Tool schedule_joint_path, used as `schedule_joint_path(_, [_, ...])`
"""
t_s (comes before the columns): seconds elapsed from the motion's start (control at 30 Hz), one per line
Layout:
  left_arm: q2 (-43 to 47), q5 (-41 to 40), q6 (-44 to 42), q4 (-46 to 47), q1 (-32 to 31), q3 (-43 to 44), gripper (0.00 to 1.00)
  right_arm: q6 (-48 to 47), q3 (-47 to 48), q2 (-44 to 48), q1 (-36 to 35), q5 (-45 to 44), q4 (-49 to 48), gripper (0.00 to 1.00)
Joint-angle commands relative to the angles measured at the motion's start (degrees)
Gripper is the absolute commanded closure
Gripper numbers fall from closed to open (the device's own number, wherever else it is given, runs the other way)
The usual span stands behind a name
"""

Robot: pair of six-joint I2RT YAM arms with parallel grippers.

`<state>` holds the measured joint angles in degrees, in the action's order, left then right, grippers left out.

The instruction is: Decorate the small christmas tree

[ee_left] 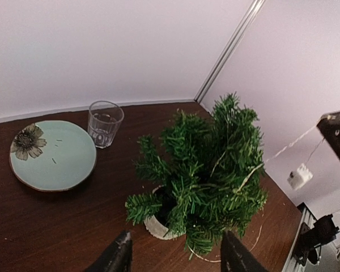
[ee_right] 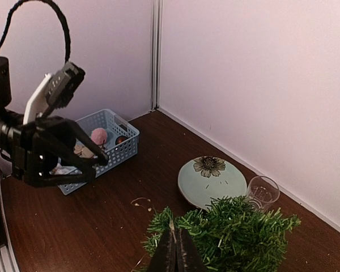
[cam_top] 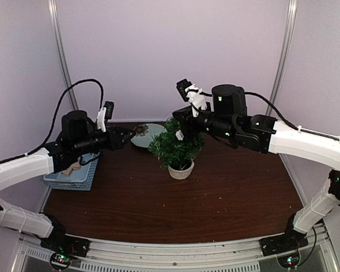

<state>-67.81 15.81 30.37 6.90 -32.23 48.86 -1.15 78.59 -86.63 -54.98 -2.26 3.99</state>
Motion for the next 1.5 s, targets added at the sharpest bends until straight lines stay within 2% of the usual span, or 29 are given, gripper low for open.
schedule_joint_path(0.0, [-0.9,5.1,-1.0,14.7,0.2,-4.9,0.48,0.0,3.7,1.9,0.7,2.1,-0.3,1.00])
schedule_joint_path(0.17, [-5.5,7.5,-2.1,24.5,0.0,-7.3,0.49,-0.7,6.3,0.9,0.8,3.8,0.2,1.00])
schedule_joint_path(0.27, [-8.5,8.7,-3.4,28.6,-0.3,-7.0,0.54,-0.7,7.0,0.1,0.8,4.1,0.1,1.00])
schedule_joint_path(0.47, [-13.9,7.7,-4.8,29.7,-0.8,-3.8,0.55,-0.4,8.0,-1.0,0.8,4.5,-0.2,1.00])
schedule_joint_path(0.87, [-24.0,12.5,-1.5,33.5,-0.8,4.6,0.59,-1.2,10.0,-1.6,0.9,4.4,0.7,1.00])
schedule_joint_path(0.93, [-25.3,13.0,-0.6,34.2,-0.8,5.8,0.63,-1.3,10.1,-1.6,0.9,4.2,0.8,1.00])
schedule_joint_path(0.97, [-25.8,13.3,-0.3,34.4,-0.8,6.3,0.68,-1.4,10.2,-1.7,0.9,4.1,0.9,1.00])
schedule_joint_path(1.13, [-25.7,12.1,0.0,33.9,-0.7,6.4,0.99,-3.2,10.9,-1.3,1.1,2.6,2.1,1.00])
schedule_joint_path(1.47, [-25.1,5.3,-2.6,24.7,-0.3,9.2,1.00,-3.4,13.9,-3.1,6.8,0.8,4.6,1.00])
